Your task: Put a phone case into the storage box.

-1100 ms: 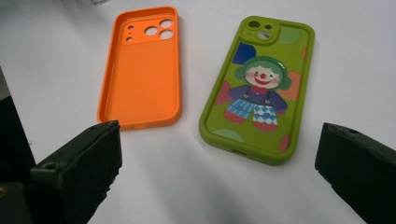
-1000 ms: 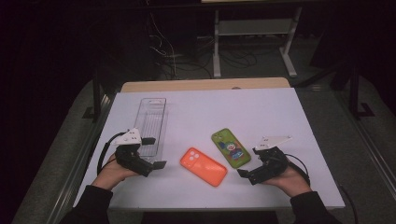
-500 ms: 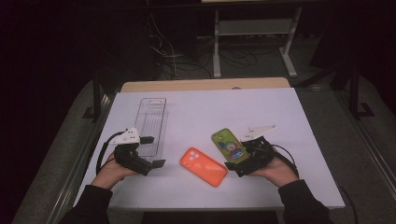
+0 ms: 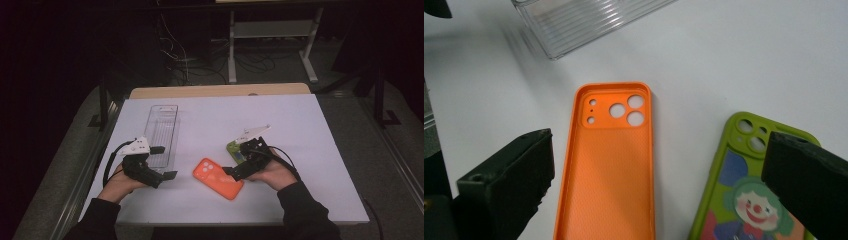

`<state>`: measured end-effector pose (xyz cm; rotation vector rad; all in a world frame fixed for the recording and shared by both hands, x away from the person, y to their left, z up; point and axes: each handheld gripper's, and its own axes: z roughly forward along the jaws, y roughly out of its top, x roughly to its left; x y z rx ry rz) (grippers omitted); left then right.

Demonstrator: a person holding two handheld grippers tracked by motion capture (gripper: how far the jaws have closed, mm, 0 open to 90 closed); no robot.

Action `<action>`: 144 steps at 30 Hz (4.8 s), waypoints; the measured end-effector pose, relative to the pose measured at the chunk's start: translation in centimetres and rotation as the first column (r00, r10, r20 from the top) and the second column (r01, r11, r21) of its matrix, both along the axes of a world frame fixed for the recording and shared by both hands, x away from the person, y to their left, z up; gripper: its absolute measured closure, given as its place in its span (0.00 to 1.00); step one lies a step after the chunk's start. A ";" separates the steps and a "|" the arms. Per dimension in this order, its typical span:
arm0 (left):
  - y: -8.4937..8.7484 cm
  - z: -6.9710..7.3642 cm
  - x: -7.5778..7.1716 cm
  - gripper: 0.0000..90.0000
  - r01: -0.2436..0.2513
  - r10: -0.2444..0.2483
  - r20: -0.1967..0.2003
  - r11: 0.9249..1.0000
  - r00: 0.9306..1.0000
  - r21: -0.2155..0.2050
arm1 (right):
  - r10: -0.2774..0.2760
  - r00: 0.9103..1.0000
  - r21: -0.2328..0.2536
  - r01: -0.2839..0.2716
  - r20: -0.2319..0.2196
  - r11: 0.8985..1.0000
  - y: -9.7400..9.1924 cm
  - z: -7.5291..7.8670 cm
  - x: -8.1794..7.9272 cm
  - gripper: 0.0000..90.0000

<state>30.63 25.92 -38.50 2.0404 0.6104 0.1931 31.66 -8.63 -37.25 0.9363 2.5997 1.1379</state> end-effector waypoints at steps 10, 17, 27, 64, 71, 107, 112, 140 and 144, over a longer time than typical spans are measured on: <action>0.0 0.0 0.0 0.00 -0.002 0.002 0.003 1.000 1.000 0.000 | -0.033 0.999 -0.042 0.032 -0.018 0.999 2.4 -0.6 0.9 0.00; 0.0 -0.1 0.0 0.00 -0.004 0.004 -0.001 1.000 1.000 -0.001 | -0.031 0.999 -0.078 0.029 -0.031 0.997 3.6 -1.4 0.8 0.00; 0.0 -0.1 0.0 0.00 -0.008 0.008 0.000 1.000 1.000 -0.004 | -0.020 0.997 -0.128 0.011 -0.071 0.992 5.1 -3.7 0.7 0.00; 0.1 -0.3 0.1 0.00 -0.014 0.014 -0.001 1.000 1.000 0.012 | 0.031 0.997 -0.244 -0.048 -0.071 0.969 6.9 -6.8 -0.5 0.16; 0.1 -0.3 0.1 0.00 -0.015 0.015 -0.003 1.000 1.000 0.013 | 0.032 0.997 -0.242 -0.050 -0.076 0.969 6.8 -6.7 -0.3 0.17; -4.1 2.7 2.8 0.00 0.123 -0.123 -0.001 0.992 0.992 0.041 | 0.327 0.942 -0.184 -0.336 -0.079 0.923 -0.2 -0.7 4.2 0.17; -5.8 3.5 3.8 0.00 0.188 -0.188 0.003 0.981 0.982 0.057 | 0.348 0.935 -0.175 -0.354 -0.065 0.919 -1.0 -0.1 4.4 0.17; -13.1 2.7 5.4 0.00 0.464 -0.460 -0.066 0.869 0.886 0.175 | 0.450 0.891 -0.159 -0.453 -0.058 0.877 -1.3 0.6 3.0 0.17; -13.8 2.2 5.2 0.00 0.476 -0.467 -0.094 0.861 0.879 0.181 | 0.468 0.882 -0.154 -0.470 -0.046 0.869 -1.1 0.8 2.8 0.17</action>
